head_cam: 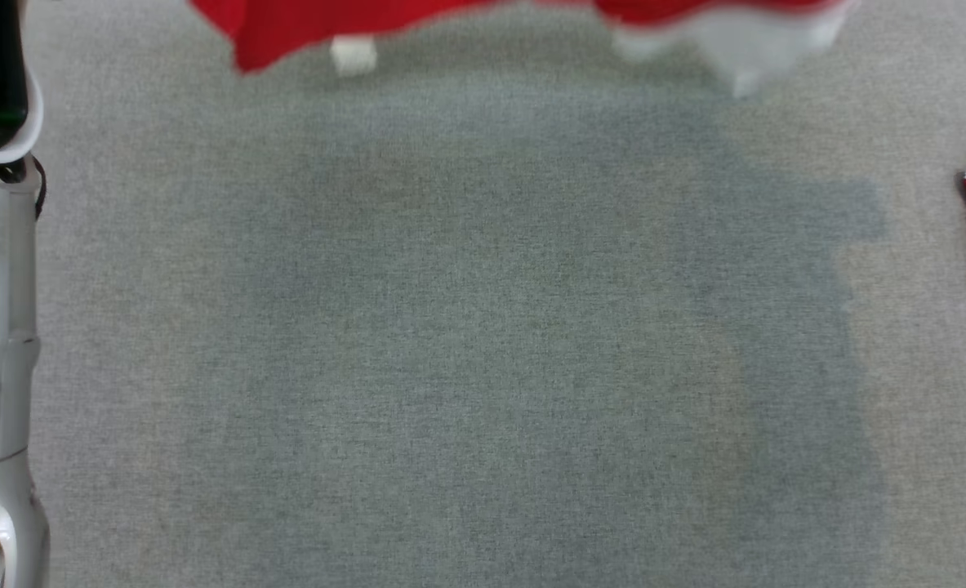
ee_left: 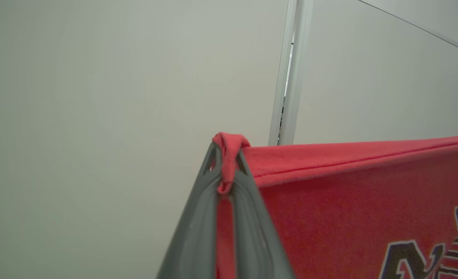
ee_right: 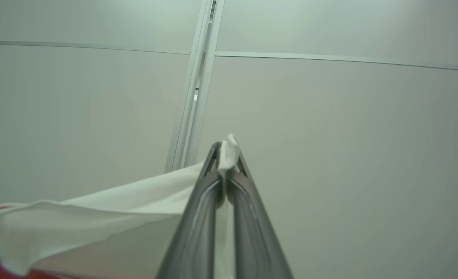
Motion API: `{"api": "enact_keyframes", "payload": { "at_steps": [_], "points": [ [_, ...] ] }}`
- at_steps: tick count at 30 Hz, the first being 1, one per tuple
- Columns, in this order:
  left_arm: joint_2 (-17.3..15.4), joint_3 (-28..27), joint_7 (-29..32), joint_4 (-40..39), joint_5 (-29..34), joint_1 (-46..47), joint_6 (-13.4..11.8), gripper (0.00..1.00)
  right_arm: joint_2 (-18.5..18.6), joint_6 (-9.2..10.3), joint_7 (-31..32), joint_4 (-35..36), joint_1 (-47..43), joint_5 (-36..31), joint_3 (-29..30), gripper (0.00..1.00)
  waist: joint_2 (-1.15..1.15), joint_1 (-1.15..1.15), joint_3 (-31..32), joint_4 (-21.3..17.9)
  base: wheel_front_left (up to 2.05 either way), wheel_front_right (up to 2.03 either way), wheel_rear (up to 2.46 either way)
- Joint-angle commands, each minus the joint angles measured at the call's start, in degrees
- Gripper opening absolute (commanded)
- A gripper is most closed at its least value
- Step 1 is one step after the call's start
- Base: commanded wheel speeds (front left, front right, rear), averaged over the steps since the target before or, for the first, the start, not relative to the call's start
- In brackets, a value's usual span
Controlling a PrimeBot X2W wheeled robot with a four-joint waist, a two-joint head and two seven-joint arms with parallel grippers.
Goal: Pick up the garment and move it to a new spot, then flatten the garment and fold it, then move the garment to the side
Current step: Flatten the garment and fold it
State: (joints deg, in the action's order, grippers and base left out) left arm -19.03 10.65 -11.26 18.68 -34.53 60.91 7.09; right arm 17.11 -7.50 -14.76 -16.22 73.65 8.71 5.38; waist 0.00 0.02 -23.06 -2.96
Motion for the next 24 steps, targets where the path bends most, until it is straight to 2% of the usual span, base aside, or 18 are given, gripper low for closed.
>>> {"api": "enact_keyframes", "payload": {
  "at_steps": [1, 6, 9, 12, 14, 18, 24],
  "points": [
    [0.17, 0.04, -0.91, 1.77, -0.79, 0.36, 0.16, 0.0, -0.06, 0.03, -0.4, -0.2, -0.13, 0.24, 1.07, 0.0, 0.0, -0.02, -0.89, 0.37, 0.0, 0.0, 0.0],
    [0.64, 1.82, -3.08, 7.87, -0.99, -6.42, 0.28, 0.0, -0.98, 0.05, -0.43, 3.84, -11.13, 2.22, 3.65, 0.0, 0.0, -0.02, -1.68, -0.36, 0.0, 0.0, 0.0],
    [1.63, 2.77, -3.68, 11.63, -1.81, -12.9, 0.2, 0.0, -2.27, 0.07, -0.47, 6.54, -22.61, 4.22, 6.18, 0.0, 0.0, -0.02, -1.72, -0.64, 0.0, 0.0, 0.0],
    [3.29, 3.52, -3.94, 15.29, -3.2, -20.25, 0.23, 0.0, -5.08, 0.08, -0.48, 7.47, -35.04, 6.34, 8.31, 0.0, 0.0, -0.02, -1.48, -1.04, 0.0, 0.0, 0.0],
    [4.01, 2.93, -3.99, 16.58, -3.32, -24.55, 0.24, 0.0, -7.77, 0.08, -0.49, 7.23, -43.0, 7.11, 9.29, 0.0, 0.0, -0.02, -1.03, -1.41, 0.0, 0.0, 0.0],
    [7.53, 3.5, -3.92, 18.7, -3.46, -33.06, 0.26, 0.0, -11.17, 0.06, -0.49, 5.55, -55.21, 8.31, 8.86, 0.0, 0.0, -0.02, 0.5, -1.95, 0.0, 0.0, 0.0],
    [12.28, 0.27, -3.57, 20.75, -2.51, -45.04, 0.28, 0.0, -13.38, 0.06, -0.49, 2.09, -66.32, 8.95, 6.09, 0.0, 0.0, -0.02, 4.47, -2.88, 0.0, 0.0, 0.0]
  ]
}}
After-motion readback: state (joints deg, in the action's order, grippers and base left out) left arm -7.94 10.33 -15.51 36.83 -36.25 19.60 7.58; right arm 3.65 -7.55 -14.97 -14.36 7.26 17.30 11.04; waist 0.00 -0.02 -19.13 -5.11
